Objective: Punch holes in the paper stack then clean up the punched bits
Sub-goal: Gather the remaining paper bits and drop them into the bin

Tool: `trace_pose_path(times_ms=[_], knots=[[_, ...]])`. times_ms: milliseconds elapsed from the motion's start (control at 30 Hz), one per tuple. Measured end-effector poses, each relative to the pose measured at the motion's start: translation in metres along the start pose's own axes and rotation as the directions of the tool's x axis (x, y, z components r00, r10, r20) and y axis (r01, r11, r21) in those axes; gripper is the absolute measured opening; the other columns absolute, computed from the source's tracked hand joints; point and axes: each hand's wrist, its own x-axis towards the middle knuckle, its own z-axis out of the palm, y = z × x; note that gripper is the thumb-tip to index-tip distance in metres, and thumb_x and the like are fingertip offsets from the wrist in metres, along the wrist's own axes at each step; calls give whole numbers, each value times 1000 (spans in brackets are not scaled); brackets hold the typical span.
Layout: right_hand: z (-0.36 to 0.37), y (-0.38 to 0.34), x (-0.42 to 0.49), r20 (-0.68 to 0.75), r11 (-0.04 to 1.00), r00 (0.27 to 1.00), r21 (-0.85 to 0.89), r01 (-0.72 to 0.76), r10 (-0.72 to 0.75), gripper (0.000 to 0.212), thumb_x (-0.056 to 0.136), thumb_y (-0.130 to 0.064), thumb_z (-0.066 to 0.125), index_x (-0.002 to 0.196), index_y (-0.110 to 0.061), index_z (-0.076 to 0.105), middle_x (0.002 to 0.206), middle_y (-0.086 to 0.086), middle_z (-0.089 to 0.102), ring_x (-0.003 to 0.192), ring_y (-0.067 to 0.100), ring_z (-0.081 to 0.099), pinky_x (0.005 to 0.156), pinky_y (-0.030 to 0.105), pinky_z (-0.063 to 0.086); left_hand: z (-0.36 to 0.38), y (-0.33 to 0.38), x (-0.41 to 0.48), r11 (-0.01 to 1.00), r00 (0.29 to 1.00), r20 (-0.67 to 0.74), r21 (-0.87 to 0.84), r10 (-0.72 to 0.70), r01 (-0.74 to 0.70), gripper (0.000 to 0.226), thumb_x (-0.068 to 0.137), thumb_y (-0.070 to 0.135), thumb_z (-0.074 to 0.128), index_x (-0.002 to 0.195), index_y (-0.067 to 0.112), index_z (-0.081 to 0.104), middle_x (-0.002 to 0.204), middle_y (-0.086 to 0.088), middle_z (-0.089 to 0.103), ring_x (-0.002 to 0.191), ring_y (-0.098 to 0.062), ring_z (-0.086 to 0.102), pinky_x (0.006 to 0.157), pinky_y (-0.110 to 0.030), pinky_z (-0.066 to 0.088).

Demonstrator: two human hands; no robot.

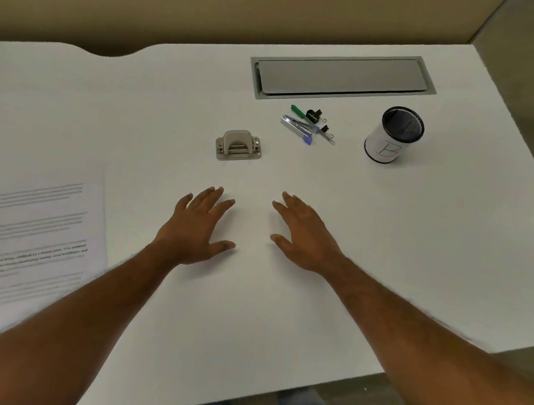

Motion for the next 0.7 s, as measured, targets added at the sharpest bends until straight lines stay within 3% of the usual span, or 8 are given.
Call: trace_pose_path(times_ms=[200,300,367,433,500,700], knots=[[23,-20,-1,20,999,999,-22,36,-36,68,96,-42,51,153,-22,21,164,3,6,151,19,5,123,39,9,15,-19,-24,999,999,9,-17,-38,38,85,87,70,47,155,27,19,166,-5,8,153,-20,1,122,-47,6],[33,-29,-7,-57,999,997,18,50,-49,60,92,-39,58,146,-20,39,160,6,24,148,22,18,120,37,15,23,-21,-32,998,999,-23,-57,-30,29,74,89,62,52,150,23,34,162,-6,21,151,-24,14,120,-46,13],[38,-33,-10,-117,998,992,47,49,-43,50,87,-37,64,133,-20,55,143,5,44,135,24,38,112,40,28,27,-19,-37,995,997,-76,-99,-13,6,59,89,54,58,137,22,51,149,-6,41,141,-25,34,113,-42,24],[43,-38,-11,-147,996,989,91,18,-4,39,85,-37,67,120,-22,62,121,0,53,115,21,48,101,37,35,31,-16,-39,991,991,-129,-135,-16,-2,41,89,48,61,121,23,62,128,-1,53,121,-22,48,100,-35,30],[48,-43,-11,-145,986,989,163,-17,42,30,84,-36,68,110,-23,64,110,-3,55,106,17,50,97,36,36,34,-11,-40,986,988,-149,-164,-41,17,30,90,44,62,111,23,66,115,1,55,108,-21,52,91,-32,31],[59,-61,-6,-102,962,993,270,-34,64,19,82,-33,71,97,-23,65,99,-6,58,99,15,53,96,37,38,38,-3,-38,973,981,-166,-225,-100,61,22,91,34,63,107,20,67,109,-2,59,104,-24,55,88,-36,36]])
